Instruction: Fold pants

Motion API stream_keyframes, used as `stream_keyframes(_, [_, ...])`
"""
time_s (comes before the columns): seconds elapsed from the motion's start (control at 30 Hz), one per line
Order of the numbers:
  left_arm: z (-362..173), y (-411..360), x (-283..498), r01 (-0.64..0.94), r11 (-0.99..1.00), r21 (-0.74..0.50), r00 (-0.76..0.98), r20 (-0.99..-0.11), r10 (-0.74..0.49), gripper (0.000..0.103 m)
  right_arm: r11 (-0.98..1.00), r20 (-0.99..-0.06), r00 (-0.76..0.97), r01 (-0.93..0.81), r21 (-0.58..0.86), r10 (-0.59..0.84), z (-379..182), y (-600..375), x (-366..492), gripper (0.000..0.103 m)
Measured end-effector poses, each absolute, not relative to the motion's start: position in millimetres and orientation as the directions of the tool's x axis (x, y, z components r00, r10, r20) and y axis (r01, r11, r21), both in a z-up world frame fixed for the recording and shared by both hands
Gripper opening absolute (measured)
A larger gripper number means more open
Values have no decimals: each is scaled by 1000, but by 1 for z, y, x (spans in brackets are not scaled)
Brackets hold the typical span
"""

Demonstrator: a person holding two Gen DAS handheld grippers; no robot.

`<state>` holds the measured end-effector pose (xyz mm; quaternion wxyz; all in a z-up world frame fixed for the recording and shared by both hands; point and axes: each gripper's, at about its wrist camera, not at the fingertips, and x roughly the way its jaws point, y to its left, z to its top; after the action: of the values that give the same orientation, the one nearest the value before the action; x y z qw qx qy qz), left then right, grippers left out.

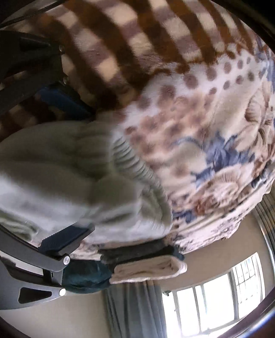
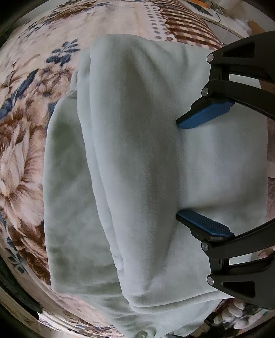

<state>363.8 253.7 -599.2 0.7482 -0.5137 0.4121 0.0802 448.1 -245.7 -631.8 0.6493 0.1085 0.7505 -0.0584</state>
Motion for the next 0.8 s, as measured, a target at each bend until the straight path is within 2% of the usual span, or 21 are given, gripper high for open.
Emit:
stream_keyframes(0.13, [-608, 252, 376, -546, 483, -685, 639, -713, -289, 95, 969, -986, -139, 242, 56, 91, -634, -245, 449, 82])
stream_keyframes(0.17, [-601, 249, 376, -535, 502, -680, 644, -712, -279, 74, 969, -986, -139, 240, 57, 92, -634, -245, 449, 82])
stream_keyframes(0.23, [-582, 240, 375, -533, 570, -625, 632, -742, -222, 50, 970, -986, -137, 236, 60, 94, -634, -245, 450, 82])
stream_keyframes(0.27, [-576, 237, 372, -535, 582, -612, 632, -747, -205, 40, 970, -986, -135, 235, 62, 96, -634, -245, 450, 82])
stream_keyframes(0.3, [-570, 235, 369, -549, 591, -591, 620, -762, -186, 37, 970, -986, -134, 233, 62, 96, -634, -245, 450, 82])
stream_keyframes(0.5, [-522, 214, 357, -570, 655, -496, 604, -793, -76, 29, 969, -988, -117, 234, 75, 105, -634, -246, 447, 82])
stream_keyframes(0.53, [-514, 210, 354, -561, 665, -493, 608, -790, -72, 26, 969, -988, -112, 235, 81, 110, -633, -247, 445, 82])
stream_keyframes(0.6, [-498, 197, 350, -540, 686, -488, 622, -780, -64, 25, 967, -987, -108, 237, 94, 122, -632, -250, 443, 82])
stream_keyframes(0.8, [-445, 136, 356, -401, 754, -520, 667, -730, -149, 23, 950, -979, -87, 273, 154, 184, -625, -269, 437, 82])
